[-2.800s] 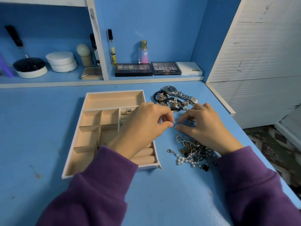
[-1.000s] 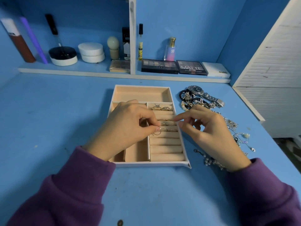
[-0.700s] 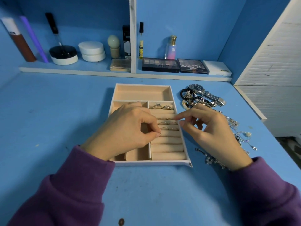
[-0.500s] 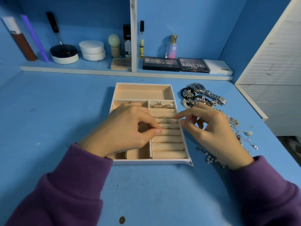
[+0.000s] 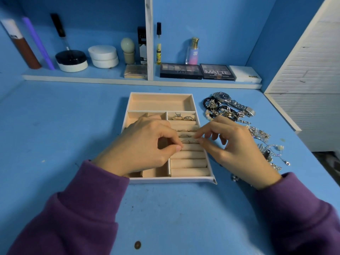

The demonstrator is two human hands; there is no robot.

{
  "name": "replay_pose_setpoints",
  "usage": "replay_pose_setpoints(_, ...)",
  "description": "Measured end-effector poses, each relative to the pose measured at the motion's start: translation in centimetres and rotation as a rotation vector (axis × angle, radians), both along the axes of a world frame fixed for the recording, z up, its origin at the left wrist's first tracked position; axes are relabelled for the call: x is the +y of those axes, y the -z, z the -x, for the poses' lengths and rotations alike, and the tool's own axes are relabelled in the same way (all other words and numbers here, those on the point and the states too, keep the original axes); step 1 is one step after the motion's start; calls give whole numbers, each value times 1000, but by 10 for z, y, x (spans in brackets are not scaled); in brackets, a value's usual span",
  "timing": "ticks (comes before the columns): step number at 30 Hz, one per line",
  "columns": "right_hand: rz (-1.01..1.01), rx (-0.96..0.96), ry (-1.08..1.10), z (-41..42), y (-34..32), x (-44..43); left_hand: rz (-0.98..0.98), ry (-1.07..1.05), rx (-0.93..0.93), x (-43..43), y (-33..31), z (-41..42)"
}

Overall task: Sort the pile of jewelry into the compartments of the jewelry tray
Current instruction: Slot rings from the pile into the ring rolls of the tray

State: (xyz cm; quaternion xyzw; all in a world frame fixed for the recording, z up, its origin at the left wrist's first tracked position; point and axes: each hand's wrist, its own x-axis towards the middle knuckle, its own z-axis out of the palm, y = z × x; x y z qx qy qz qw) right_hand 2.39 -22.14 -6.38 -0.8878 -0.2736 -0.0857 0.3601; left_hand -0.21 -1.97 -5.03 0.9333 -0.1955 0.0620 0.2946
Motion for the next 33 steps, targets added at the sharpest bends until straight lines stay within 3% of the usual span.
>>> replay_pose_setpoints(23, -34, -11, 20, 0, 0, -3, 17, -18, 76, -1, -2, 0)
replay_pose_setpoints(33, -279, 86, 164, -16, -13, -42, 203, -65, -68, -4, -8, -3)
